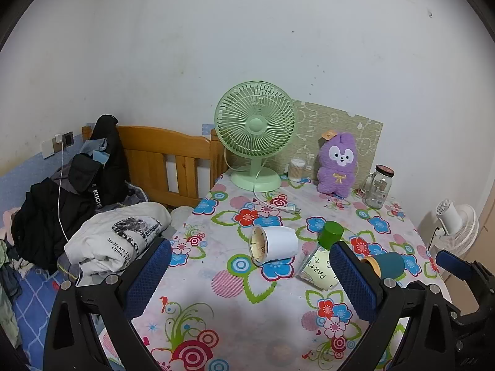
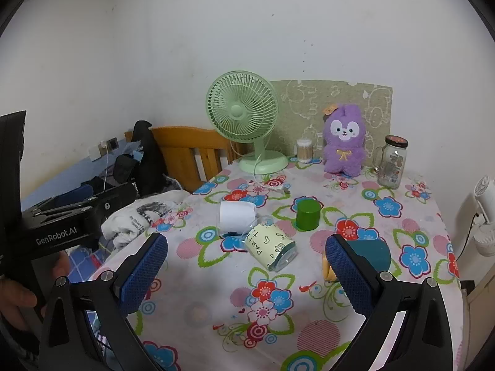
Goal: Flip cup upside down
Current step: 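Move the right tool toward the pale green cup lying on its side, then close the right gripper on the pale green 'Party time' cup and lift it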
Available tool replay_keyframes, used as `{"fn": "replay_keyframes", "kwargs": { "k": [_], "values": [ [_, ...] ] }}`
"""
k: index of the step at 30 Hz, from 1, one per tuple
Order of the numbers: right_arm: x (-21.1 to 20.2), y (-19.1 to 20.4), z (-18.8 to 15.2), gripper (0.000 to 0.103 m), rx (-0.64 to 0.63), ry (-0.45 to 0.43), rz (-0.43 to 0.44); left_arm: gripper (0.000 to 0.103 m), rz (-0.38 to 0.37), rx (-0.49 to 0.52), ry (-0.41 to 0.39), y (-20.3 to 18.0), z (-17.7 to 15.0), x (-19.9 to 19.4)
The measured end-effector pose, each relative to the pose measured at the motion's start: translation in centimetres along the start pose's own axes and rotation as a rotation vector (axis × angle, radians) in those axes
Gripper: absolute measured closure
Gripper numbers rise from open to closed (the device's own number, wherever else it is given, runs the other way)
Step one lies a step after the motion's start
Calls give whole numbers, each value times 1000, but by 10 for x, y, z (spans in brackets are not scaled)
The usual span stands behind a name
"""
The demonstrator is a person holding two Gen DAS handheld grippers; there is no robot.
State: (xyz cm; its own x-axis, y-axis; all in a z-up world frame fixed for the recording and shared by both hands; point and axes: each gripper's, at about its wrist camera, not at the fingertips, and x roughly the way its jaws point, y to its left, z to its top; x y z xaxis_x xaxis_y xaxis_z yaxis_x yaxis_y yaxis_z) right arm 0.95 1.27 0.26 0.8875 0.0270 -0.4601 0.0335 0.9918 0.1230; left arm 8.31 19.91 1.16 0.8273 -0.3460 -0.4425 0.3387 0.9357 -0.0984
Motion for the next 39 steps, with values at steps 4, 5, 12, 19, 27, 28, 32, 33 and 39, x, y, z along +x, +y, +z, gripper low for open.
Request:
{"fn": "replay_keyframes", "kwargs": {
  "k": [4,5,12,19,27,28,32,33,39],
  "values": [
    [0,0,-1,0,-1,2,0,0,2,-3,2,0,1,0],
    [0,0,-1,0,-2,4,1,0,1,-4,3,0,2,0],
    [0,2,0,0,-3,5,-3,0,0,-6,4,1,1,-1],
    [1,3,-2,0,-5,12,-3,0,0,-9,27,6,-3,2],
    [27,-10,-8,0,-36,100,-18,0,15,-4,136,13,-26,28],
    [33,-11,-8,0,-47,115,-20,0,17,-9,157,15,-30,33],
    [55,-12,-5,0,-127,162,-19,0,24,-24,213,19,-41,50],
    [61,-13,-2,0,-154,172,-16,0,29,-29,232,20,-44,57],
    [106,-10,15,0,-327,260,77,0,48,-51,287,23,-52,80]
  ]
}}
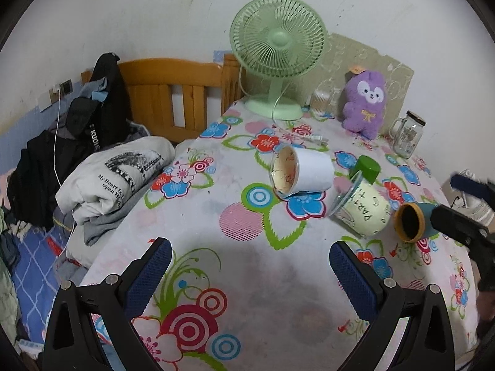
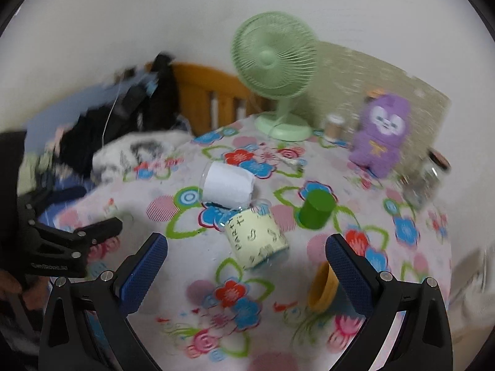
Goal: Flip cup upside down
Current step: 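Close the right gripper on the pale green 'Party time' cup and lift it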
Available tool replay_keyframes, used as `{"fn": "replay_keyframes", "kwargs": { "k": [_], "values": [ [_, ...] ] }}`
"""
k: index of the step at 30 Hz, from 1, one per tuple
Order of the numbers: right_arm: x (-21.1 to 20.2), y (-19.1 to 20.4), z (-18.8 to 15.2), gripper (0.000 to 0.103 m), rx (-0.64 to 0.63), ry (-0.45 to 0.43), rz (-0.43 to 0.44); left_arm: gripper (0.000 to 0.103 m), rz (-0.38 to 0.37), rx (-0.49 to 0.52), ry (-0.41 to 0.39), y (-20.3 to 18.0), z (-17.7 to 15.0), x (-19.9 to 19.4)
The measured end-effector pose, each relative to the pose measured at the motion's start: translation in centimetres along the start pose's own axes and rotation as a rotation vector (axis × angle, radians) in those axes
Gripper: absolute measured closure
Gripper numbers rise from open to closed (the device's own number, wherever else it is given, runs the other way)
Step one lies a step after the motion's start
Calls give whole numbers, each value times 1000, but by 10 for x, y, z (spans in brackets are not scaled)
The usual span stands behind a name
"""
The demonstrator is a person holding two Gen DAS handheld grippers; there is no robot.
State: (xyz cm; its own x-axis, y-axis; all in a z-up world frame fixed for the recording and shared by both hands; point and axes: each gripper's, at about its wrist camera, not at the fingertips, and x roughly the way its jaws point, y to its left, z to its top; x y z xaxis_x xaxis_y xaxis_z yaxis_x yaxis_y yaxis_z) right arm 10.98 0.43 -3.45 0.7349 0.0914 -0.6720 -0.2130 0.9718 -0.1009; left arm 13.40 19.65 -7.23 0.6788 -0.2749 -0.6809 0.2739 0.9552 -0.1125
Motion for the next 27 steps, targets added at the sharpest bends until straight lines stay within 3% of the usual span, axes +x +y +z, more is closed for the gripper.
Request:
{"fn": "replay_keyframes", "kwargs": {
  "k": [5,10,16,21,23,27],
  "values": [
    [44,-1,11,0,-131,129,83,0,6,-9,31,-5,2,17],
    [75,-5,5,0,-159,204,130,0,19,47,62,-17,5,40],
    [117,-20,3,1,-150,304,100,0,22,53,114,-19,2,57],
    [134,-19,-2,18,-137,373,159,0,20,49,124,-18,-2,57],
    [136,-18,-3,33,-124,388,173,0,19,43,127,-17,-4,55],
    [135,-23,-1,35,-40,392,163,0,13,28,130,-13,-7,48]
  ]
}}
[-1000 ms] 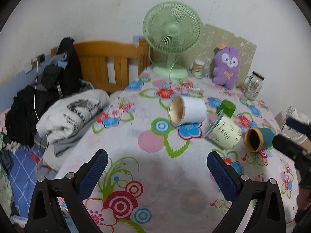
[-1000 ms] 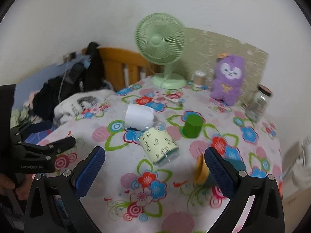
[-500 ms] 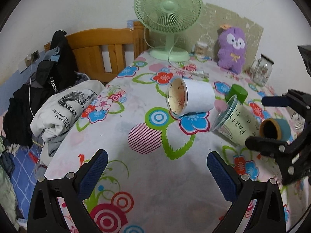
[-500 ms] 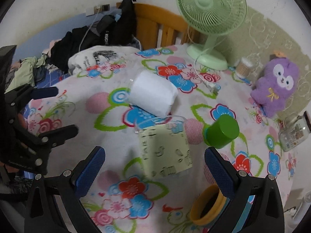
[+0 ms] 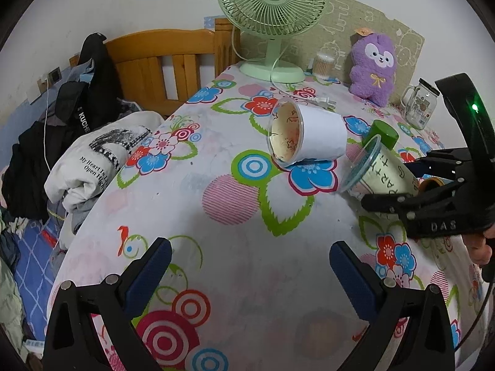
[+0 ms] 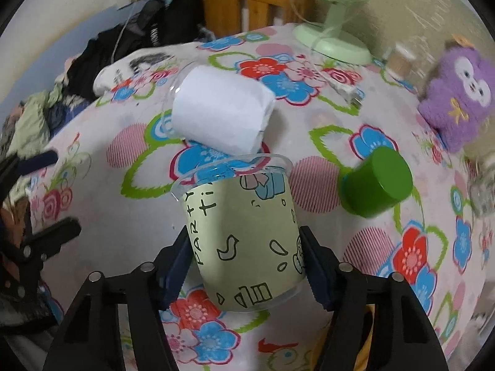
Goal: Flip cup upside down
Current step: 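Close the right gripper on the pale green 'Party time' cup and lift it, then carry the held cup over the table and rotate it rim-down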
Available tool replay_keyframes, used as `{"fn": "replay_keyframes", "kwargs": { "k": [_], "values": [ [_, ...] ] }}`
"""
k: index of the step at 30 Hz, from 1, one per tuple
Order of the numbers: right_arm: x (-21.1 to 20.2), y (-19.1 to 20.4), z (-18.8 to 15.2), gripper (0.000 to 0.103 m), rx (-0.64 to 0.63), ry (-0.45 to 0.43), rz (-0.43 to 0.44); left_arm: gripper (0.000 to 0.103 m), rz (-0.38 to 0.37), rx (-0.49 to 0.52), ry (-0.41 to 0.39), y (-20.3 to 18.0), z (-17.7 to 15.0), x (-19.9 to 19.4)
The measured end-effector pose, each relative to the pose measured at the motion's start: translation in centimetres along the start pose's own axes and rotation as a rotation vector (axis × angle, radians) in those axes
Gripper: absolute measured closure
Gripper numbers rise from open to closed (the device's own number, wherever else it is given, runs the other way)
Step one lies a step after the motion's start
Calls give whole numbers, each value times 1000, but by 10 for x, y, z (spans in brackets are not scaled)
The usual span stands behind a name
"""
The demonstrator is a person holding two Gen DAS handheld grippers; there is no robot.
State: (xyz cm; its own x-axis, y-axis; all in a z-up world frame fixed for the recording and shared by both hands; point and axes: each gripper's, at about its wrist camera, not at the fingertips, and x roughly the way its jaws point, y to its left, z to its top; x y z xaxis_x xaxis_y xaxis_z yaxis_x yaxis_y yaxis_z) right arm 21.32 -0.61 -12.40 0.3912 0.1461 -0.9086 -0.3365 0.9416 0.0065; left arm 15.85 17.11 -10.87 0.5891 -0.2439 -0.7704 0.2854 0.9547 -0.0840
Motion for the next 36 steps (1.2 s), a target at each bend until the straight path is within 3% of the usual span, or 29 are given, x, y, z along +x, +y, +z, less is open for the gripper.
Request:
{"fn": "replay_keyframes", "kwargs": {
  "k": [5,10,14,20,26,33,36],
  "values": [
    [-25,6,-14,36,161,-65,19,0,-23,1,-24,2,-5,-17],
    [-61,31,-54,36,356,-184,36,0,-82,34,-41,-2,-19,-35],
    [-76,56,-93,36,461,-234,-71,0,-128,64,-13,-6,-39,-43],
    [-79,77,-134,36,618,-220,-85,0,-185,100,27,-15,-77,-48],
    [-75,95,-157,36,671,-186,-122,0,-205,165,46,-30,-104,-55],
    [-68,99,-161,36,705,-161,-139,0,-221,200,28,-42,-116,-68],
    [-69,100,-161,33,697,-167,-85,0,-214,198,16,-42,-116,-72]
  ]
}}
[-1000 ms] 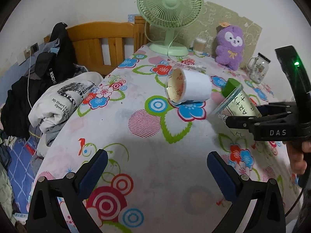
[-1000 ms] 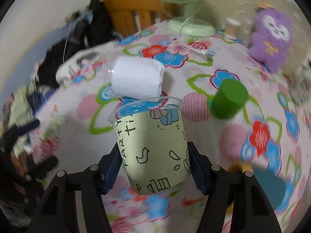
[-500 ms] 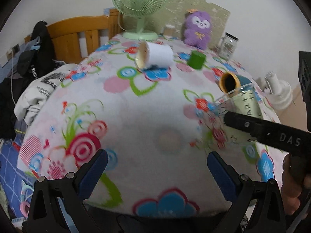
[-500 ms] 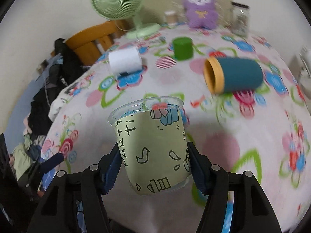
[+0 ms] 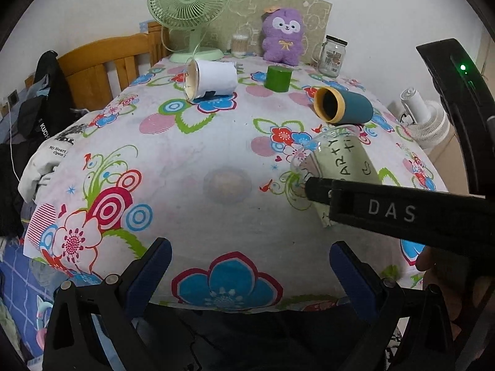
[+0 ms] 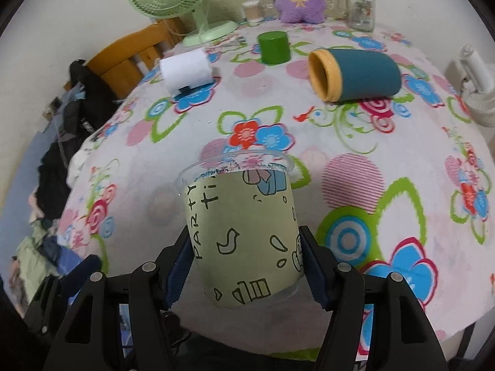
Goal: Flip cup upside down
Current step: 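Carry the held cup over the table and rotate it rim-down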
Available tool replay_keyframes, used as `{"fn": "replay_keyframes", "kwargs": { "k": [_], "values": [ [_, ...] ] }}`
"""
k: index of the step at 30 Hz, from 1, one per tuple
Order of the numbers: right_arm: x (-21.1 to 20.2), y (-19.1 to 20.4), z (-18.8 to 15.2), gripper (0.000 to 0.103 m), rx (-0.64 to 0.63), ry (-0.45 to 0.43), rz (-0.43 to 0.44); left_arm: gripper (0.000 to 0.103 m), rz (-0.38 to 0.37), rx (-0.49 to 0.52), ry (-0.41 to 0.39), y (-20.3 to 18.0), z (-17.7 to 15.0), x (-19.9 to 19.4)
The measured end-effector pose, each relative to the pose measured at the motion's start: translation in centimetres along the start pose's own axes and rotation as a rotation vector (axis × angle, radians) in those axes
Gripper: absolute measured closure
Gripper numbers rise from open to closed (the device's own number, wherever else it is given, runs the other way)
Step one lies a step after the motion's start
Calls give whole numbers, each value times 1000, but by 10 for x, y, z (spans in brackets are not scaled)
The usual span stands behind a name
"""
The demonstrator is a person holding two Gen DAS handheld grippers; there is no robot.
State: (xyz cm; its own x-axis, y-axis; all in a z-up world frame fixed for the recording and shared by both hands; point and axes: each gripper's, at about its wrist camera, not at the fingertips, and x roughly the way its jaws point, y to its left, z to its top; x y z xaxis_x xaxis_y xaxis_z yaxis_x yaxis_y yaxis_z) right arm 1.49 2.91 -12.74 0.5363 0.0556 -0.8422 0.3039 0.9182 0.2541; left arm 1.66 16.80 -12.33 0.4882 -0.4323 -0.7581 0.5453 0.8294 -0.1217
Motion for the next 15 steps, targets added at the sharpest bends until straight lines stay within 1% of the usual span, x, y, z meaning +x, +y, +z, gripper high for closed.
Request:
{"fn": "replay_keyframes", "kwargs": {
  "k": [3,5,7,15],
  "values": [
    [-5,1,0,23,-15,-4,21,0,3,-7,-13,-1,0,-4],
    [-14,-1,1,16,-21,-40,31,0,4,-2,-19,-2,1,-6],
    [-21,-5,2,12,-22,-61,51,0,3,7,-26,-7,2,-7],
    [-55,-35,0,12,13,-131,154,0,-18,44,-40,-34,6,-12]
  ]
}}
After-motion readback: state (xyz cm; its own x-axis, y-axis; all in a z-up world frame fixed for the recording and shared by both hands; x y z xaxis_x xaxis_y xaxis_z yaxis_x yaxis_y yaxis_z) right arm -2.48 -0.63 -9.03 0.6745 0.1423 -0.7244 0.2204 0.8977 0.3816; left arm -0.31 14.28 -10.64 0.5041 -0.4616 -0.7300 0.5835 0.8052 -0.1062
